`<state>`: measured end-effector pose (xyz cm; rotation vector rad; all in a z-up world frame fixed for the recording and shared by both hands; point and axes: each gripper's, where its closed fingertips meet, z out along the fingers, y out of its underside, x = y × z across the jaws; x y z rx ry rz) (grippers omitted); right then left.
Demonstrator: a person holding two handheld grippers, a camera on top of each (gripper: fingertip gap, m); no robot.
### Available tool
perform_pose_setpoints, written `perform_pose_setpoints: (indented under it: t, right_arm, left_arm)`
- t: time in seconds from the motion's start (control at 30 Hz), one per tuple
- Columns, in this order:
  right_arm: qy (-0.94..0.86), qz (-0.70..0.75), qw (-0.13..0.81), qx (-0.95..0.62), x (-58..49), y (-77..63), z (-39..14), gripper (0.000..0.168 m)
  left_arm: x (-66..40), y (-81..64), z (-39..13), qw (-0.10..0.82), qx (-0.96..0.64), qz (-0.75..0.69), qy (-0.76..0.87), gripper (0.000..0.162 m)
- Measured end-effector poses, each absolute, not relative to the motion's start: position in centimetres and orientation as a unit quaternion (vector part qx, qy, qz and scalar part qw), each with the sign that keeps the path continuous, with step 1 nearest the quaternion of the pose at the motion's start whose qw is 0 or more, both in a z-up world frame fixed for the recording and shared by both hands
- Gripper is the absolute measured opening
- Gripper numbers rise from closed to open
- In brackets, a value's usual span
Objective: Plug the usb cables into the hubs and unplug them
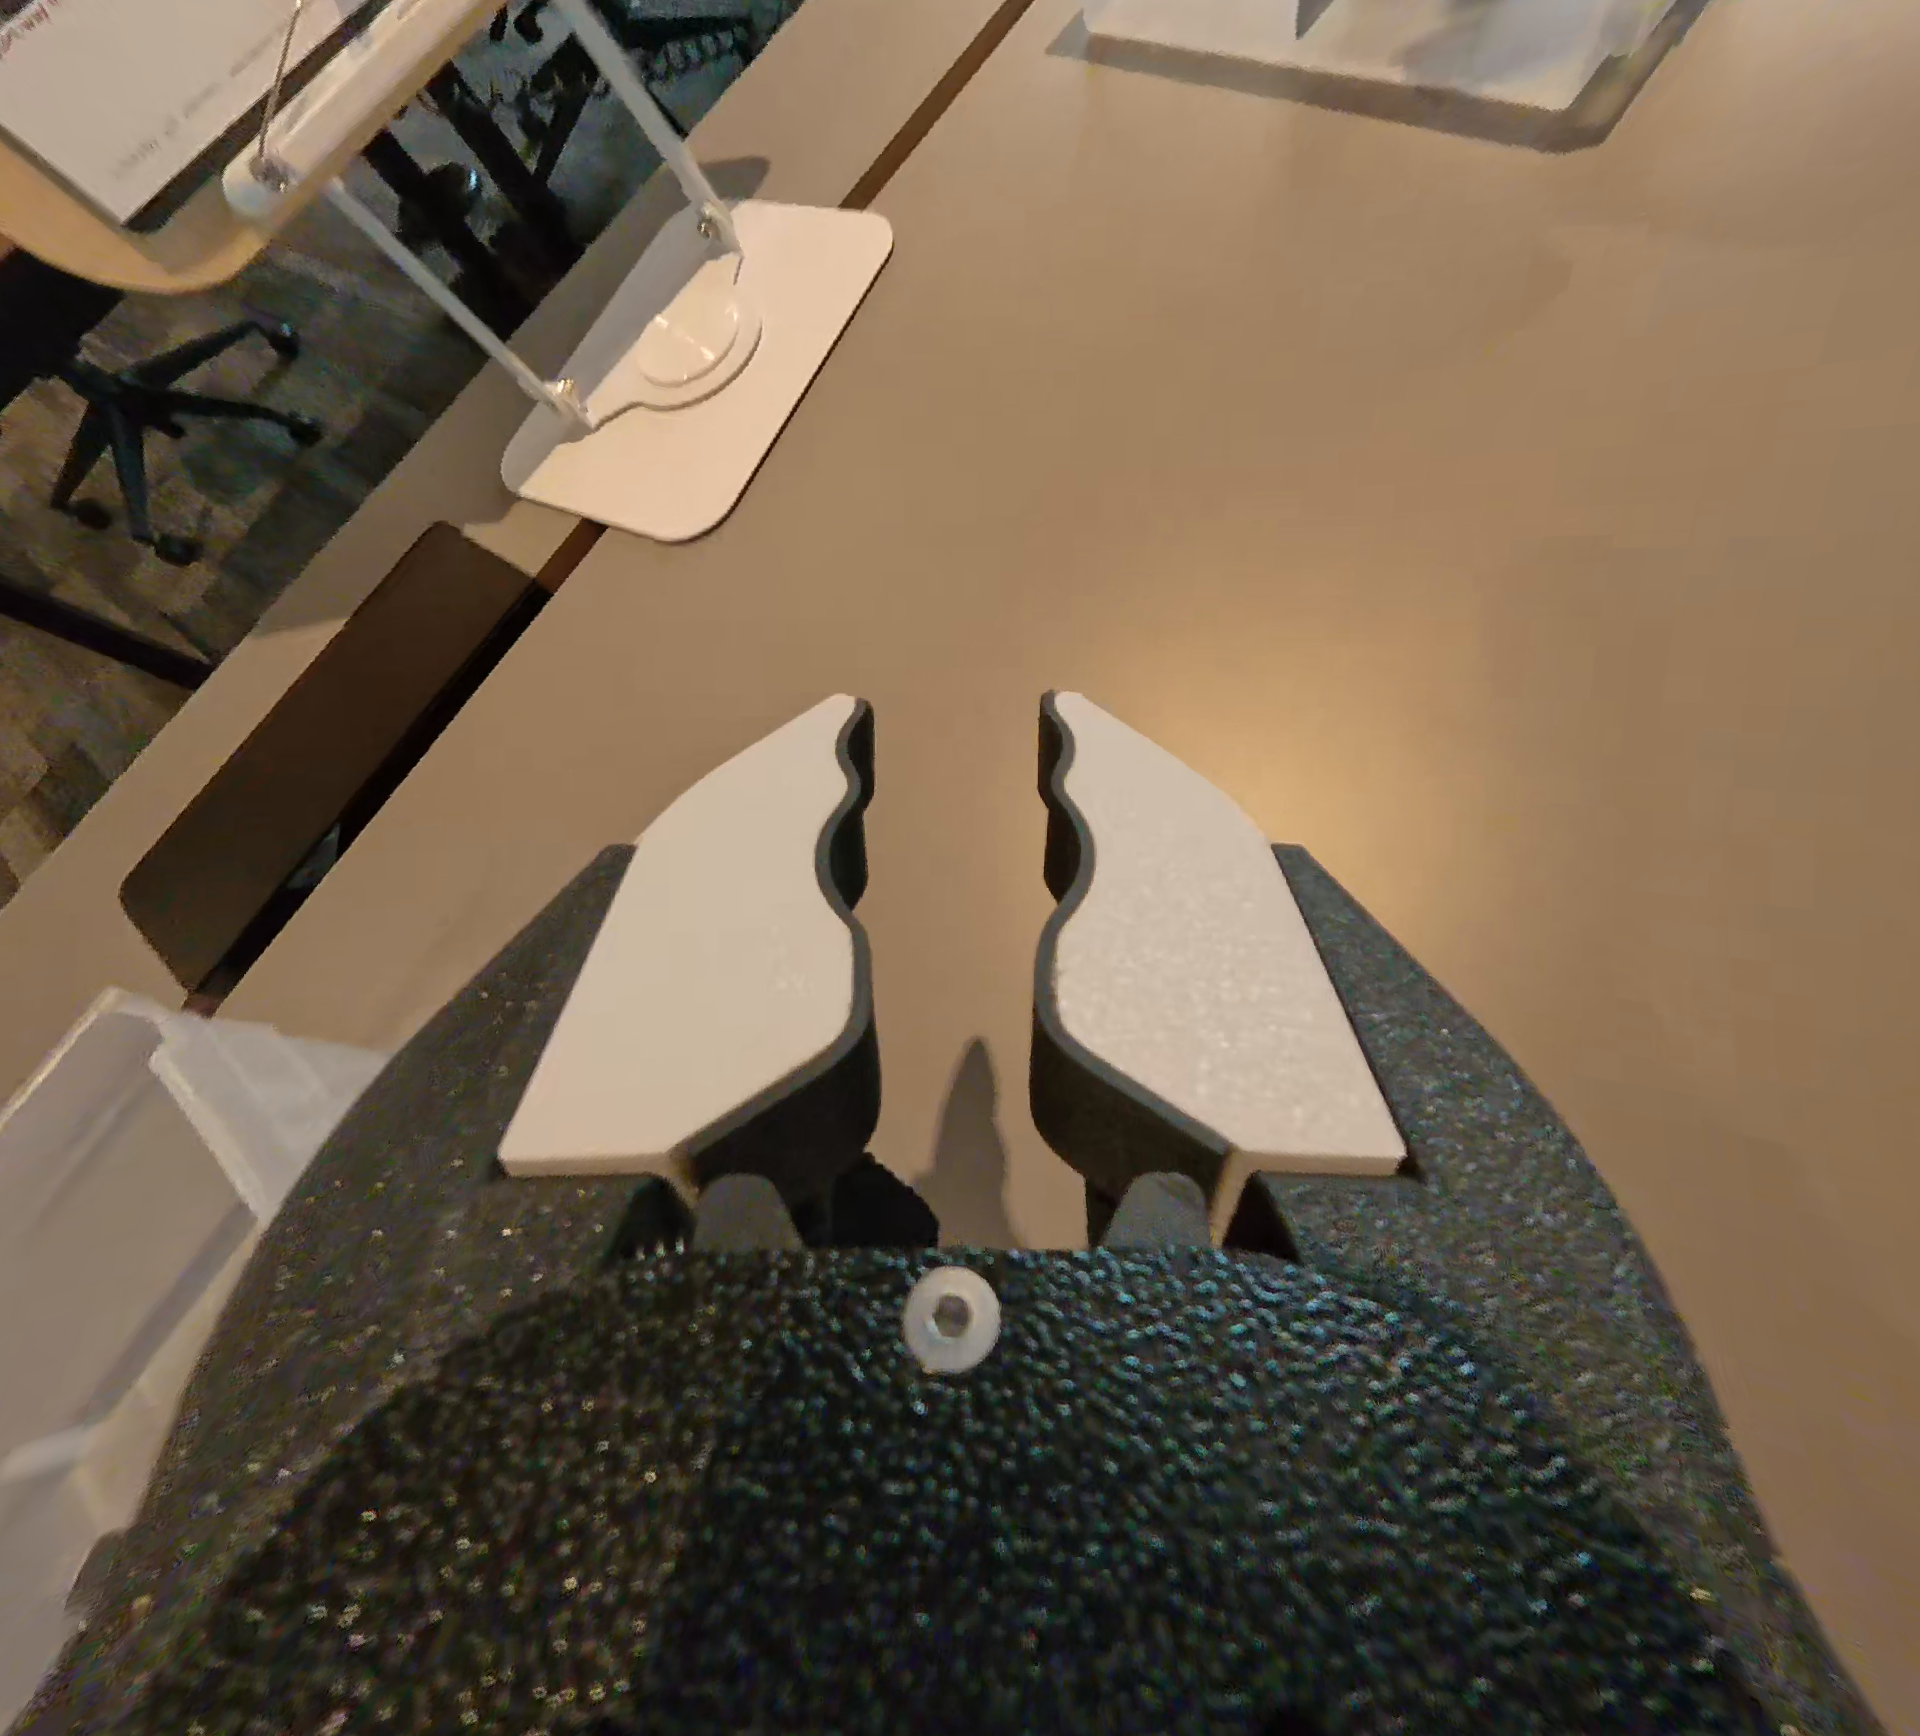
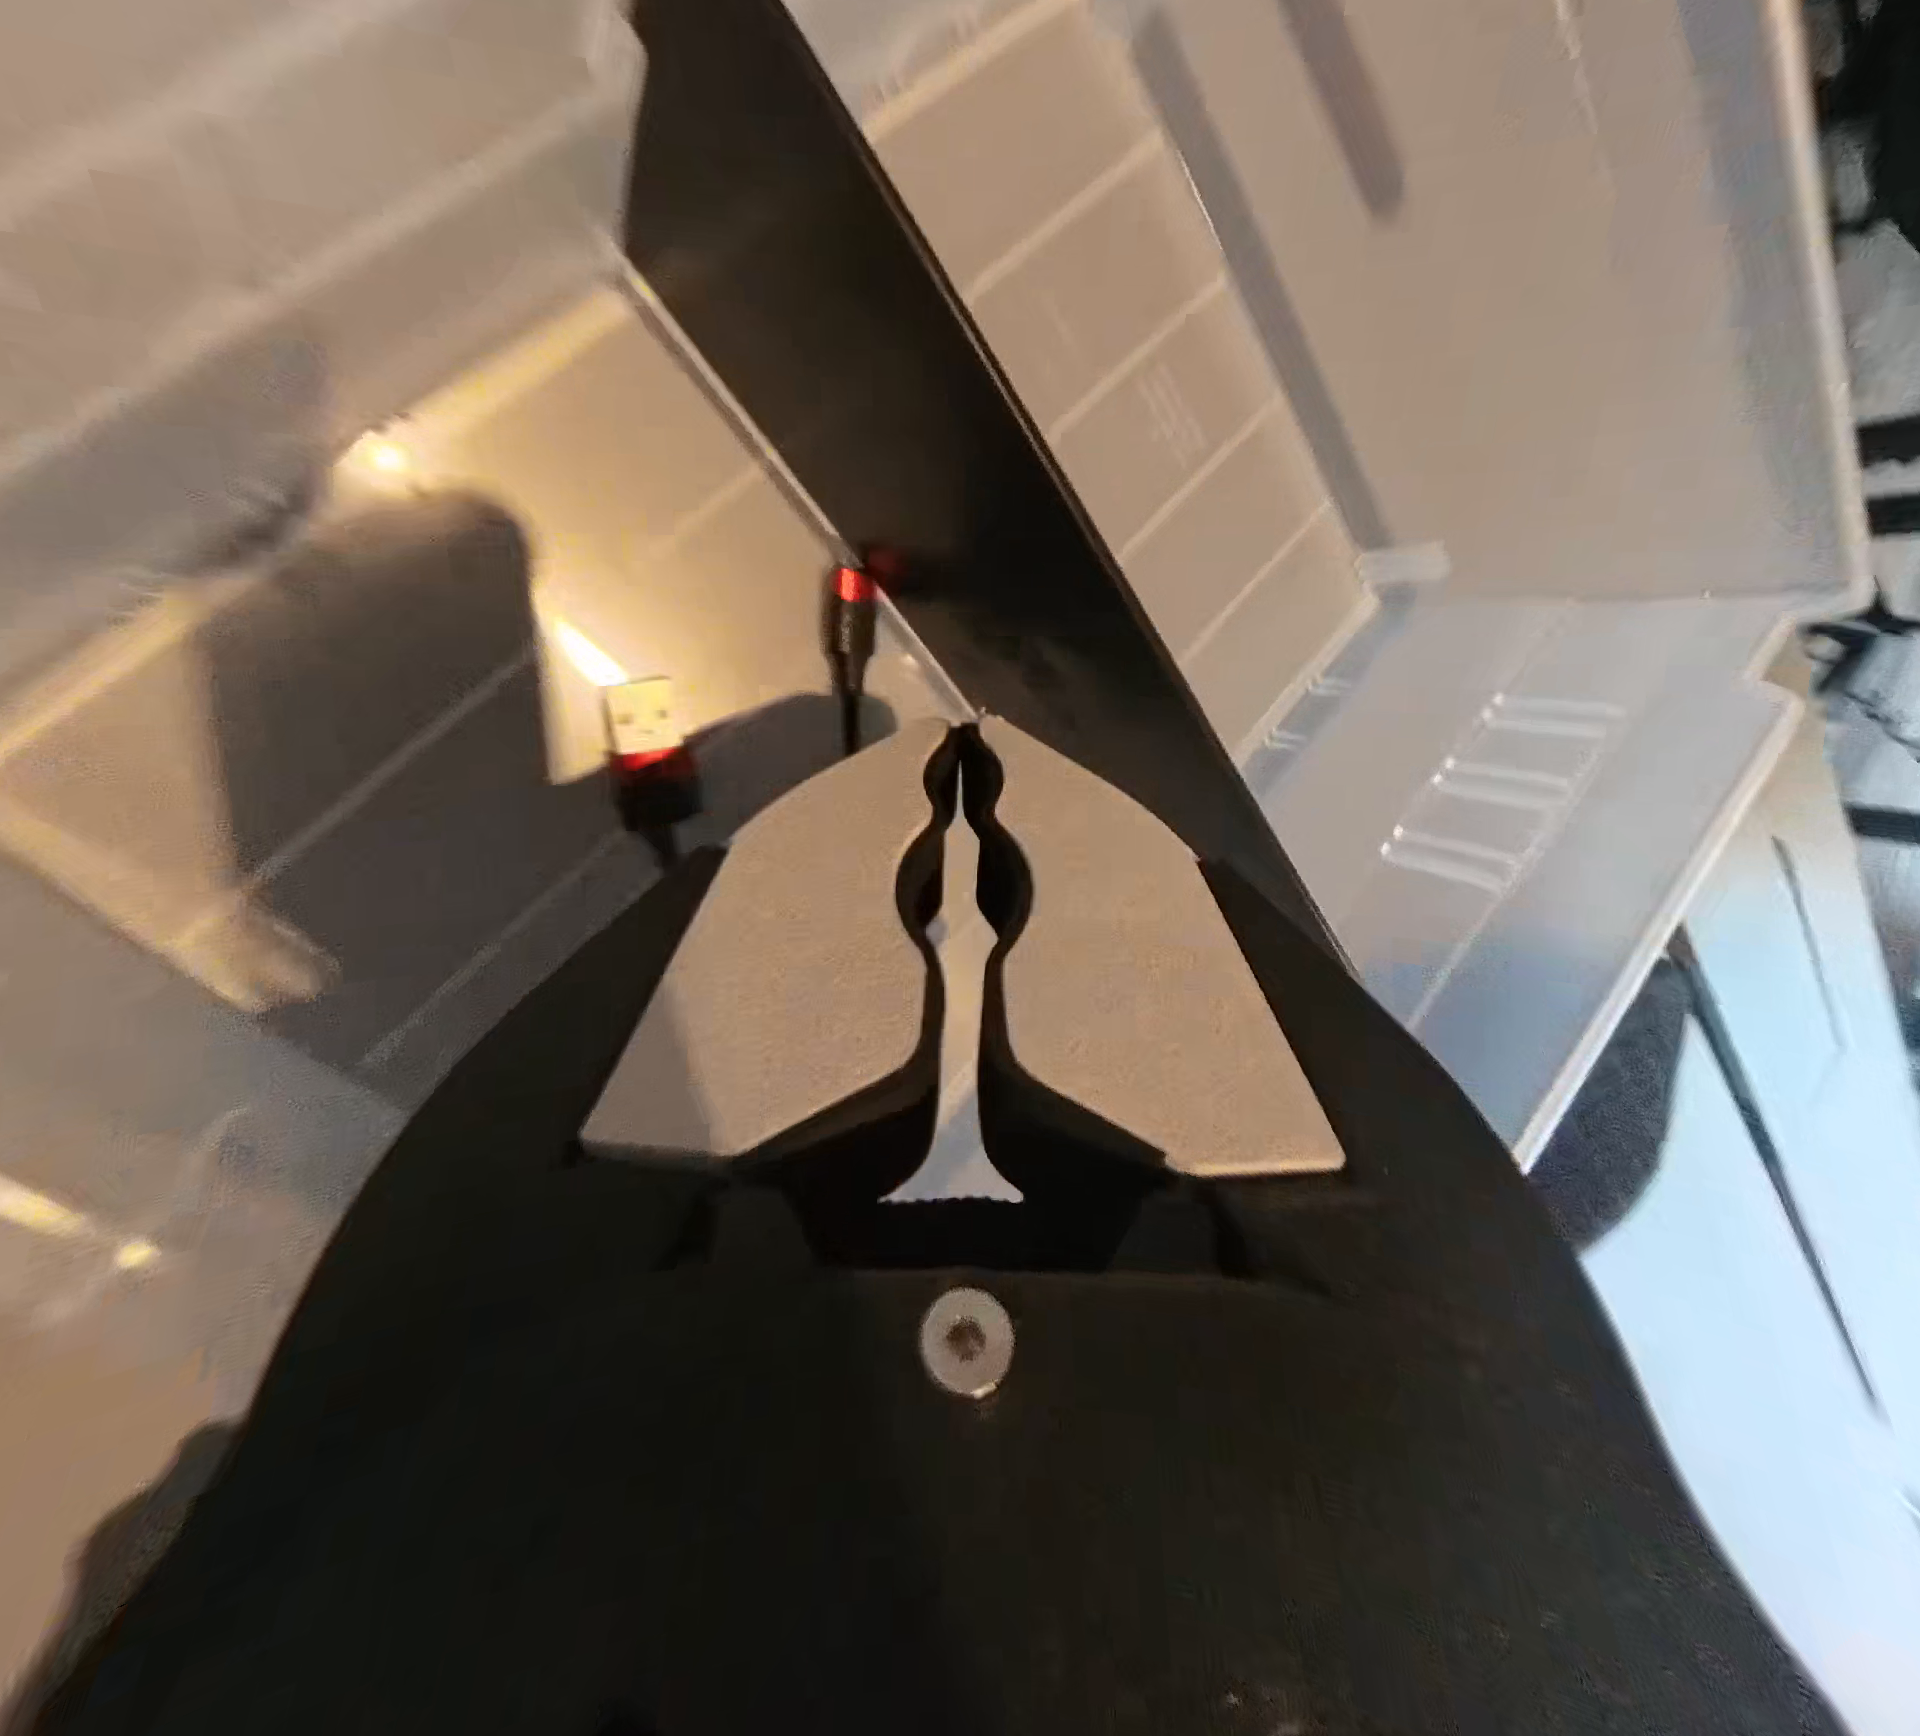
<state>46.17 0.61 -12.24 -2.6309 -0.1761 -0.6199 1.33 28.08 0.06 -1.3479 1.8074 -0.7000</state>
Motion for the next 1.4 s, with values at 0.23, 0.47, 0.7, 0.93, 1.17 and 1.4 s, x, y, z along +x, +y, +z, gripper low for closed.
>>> perform_pose_setpoints:
  t: [0.23, 0.47, 0.7, 0.93, 1.17, 1.4]
  right_arm:
    - [-0.082, -0.248, 0.133, -0.956, 47.0, -0.1, -15.9, 0.000]
    - [-0.128, -0.136, 0.121, -0.975, 42.5, -1.3, -16.1, 0.000]
    - [-0.159, -0.152, 0.111, -0.969, 41.9, -1.9, -15.6, 0.000]
    - [-0.133, -0.248, 0.238, -0.929, 42.8, 0.0, -9.6, 0.000]
    - [-0.282, -0.069, 0.482, -0.826, 24.6, 3.4, -0.3, 0.002]
    - [-0.372, 0.159, 0.443, -0.800, 10.0, 7.2, -7.1, 0.011]
  left_arm:
    - [3.6, 25.7, -0.4, 0.374, -0.491, -0.284, 0.734, 0.029]
    - [4.6, 25.8, -0.1, 0.372, -0.488, -0.307, 0.727, 0.029]
    - [5.4, 25.6, 0.2, 0.375, -0.476, -0.312, 0.732, 0.029]
    - [3.6, 27.7, 1.2, 0.394, -0.495, -0.297, 0.715, 0.029]
    - [-3.8, 36.8, 2.8, 0.411, -0.599, -0.223, 0.650, 0.034]
    - [-14.2, 47.1, 0.8, 0.344, -0.699, -0.108, 0.618, 0.039]
